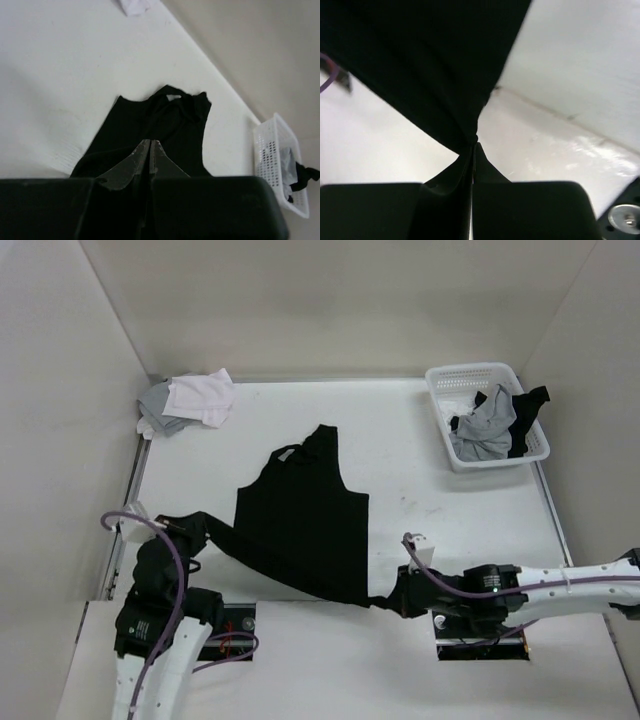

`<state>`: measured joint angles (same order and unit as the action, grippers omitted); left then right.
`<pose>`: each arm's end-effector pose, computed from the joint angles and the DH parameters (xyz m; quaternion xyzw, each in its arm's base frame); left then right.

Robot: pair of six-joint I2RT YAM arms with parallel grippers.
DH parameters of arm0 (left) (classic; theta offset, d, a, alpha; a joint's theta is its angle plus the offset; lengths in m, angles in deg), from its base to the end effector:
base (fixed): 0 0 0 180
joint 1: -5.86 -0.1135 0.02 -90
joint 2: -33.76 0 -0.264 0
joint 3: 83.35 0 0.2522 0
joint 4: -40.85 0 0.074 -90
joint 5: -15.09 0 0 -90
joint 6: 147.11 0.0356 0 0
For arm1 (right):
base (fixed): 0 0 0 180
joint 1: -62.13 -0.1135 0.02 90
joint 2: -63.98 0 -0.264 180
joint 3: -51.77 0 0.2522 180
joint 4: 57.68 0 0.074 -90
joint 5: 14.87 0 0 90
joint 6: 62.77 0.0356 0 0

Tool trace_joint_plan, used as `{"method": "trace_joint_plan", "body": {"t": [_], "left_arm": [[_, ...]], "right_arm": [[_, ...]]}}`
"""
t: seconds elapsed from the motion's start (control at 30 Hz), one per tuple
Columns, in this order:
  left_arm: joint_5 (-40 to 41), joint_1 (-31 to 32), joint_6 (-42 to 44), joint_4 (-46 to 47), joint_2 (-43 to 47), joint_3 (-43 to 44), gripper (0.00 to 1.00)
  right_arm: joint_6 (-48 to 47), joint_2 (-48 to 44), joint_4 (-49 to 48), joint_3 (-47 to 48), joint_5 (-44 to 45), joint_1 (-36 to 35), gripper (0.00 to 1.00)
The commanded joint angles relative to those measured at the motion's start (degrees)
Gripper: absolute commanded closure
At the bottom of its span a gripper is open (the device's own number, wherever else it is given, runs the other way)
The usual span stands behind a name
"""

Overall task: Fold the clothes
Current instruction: Flatten the tank top out

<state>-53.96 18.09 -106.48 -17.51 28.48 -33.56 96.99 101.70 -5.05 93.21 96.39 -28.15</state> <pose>0.0429 0.0037 0.2889 -0.3528 0.6981 -0.1876 0.5942 0.0123 0.1333 0.2106 -0.1002 0.9171 0.3098 0.2299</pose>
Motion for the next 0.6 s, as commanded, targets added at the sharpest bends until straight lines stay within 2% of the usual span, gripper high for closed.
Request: {"method": "trace_joint_plan", "body": {"t": [0.0,0.13,0.23,0.37,0.43,0.57], "left_arm": [[-3.2,1.3,-0.5,11.7,-6.8,0.5,1.0],[-5.3,4.5,0.6,29.1,-20.4,12.7,1.0],[-5.3,6.7,5.2,36.4,-27.3,27.4,1.0],[-4.0,6.7,8.9,38.9,-33.3,43.6,1.0],[-3.2,6.5,10.2,38.3,-35.2,48.7,1.0],[0.9,7.3,12.4,37.9,-37.8,53.2,1.0]], "right_arm": [[-6.4,1.7,-0.8,8.7,6.3,4.6,1.0],[-26.8,5.4,-1.9,30.0,11.3,13.8,1.0],[-40.2,8.0,-2.1,48.4,19.9,13.0,1.0],[-56.8,14.7,-4.6,72.5,29.9,7.1,1.0],[-64.5,17.6,-8.3,79.3,34.6,2.6,1.0],[-79.0,20.1,-20.2,83.8,38.9,-0.3,1.0]]}}
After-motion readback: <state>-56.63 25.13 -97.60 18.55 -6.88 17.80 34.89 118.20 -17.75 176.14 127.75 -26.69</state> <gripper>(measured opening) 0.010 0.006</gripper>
